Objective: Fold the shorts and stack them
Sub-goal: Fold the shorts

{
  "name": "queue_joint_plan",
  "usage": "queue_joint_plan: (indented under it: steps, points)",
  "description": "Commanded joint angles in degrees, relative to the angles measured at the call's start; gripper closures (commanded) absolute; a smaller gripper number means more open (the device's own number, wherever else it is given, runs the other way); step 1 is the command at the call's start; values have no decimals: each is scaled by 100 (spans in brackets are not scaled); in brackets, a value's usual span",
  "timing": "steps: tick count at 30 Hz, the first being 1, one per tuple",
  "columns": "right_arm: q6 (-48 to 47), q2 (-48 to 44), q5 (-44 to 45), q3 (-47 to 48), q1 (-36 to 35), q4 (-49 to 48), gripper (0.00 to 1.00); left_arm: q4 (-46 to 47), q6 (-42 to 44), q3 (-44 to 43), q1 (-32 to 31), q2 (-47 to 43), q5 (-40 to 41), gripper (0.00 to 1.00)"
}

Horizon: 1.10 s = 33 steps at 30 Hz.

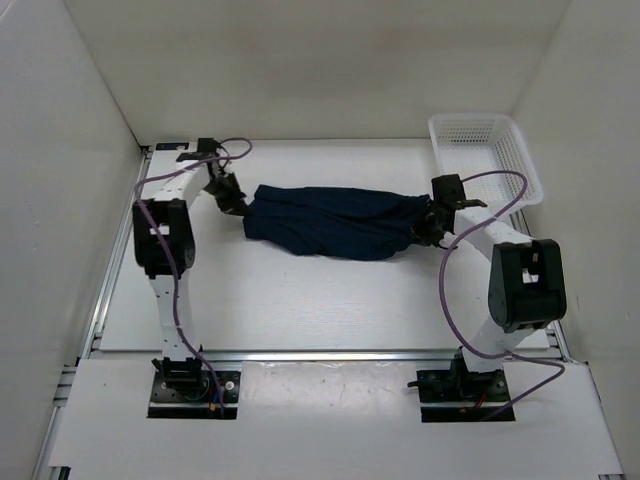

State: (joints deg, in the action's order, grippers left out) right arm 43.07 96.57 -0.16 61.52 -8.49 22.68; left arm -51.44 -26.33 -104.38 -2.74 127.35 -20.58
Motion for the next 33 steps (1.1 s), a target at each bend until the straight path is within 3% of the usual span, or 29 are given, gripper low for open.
queue_joint_plan:
  steps: [1,9,13,14,15,16,17,18,19,20,25,27,28,29,30,33]
  points:
    - [-316,-647,17,18,-74,404,100,11,-66,679,414,-1412,368,90]
    - [-379,-1790,-141,-1211,-496,879,100,64,-66,3297,766,-3582,862,90]
    - [-133,-2536,-370,-1949,-820,1001,100,64,-223,4194,819,-4226,1047,90]
    - [-71,-2634,-423,-2072,-873,1002,97,64,-293,4337,819,-4279,1125,90]
    - [-1,-2696,-423,-2282,-874,1002,87,64,-294,4443,819,-4280,1126,86]
    - [0,-2784,-423,-2354,-943,1106,46,64,-346,4505,819,-4280,1030,78]
    - [52,-2784,-423,-2407,-944,1160,32,64,-295,4505,819,-4228,969,71]
    - [52,-2863,-423,-2407,-944,1238,21,3,-294,4505,767,-4227,968,54]
    - [52,-2994,-266,-2407,-996,1483,10,-67,-294,4305,714,-4227,1046,10]
    - [52,-3082,-160,-2407,-997,1616,8,-268,-242,4190,714,-4227,1160,0]
    - [-26,-3900,508,-1942,-997,2127,10,-604,-118,3304,451,-4377,1916,0]
    - [-211,-3953,744,-1767,-997,2180,17,-604,-39,3135,310,-4219,2153,23]
    - [-290,-3840,807,-1574,-997,2180,29,-604,-39,2995,249,-3966,2259,36]
    - [-360,-3587,868,-1459,-997,2180,33,-604,-39,2941,170,-3824,2260,42]
    - [-552,-3436,869,-1354,-997,2127,38,-604,-39,2880,169,-3666,2312,41]
    - [-834,-2742,641,-871,-997,2004,40,-534,-39,2756,46,-3121,2313,21]
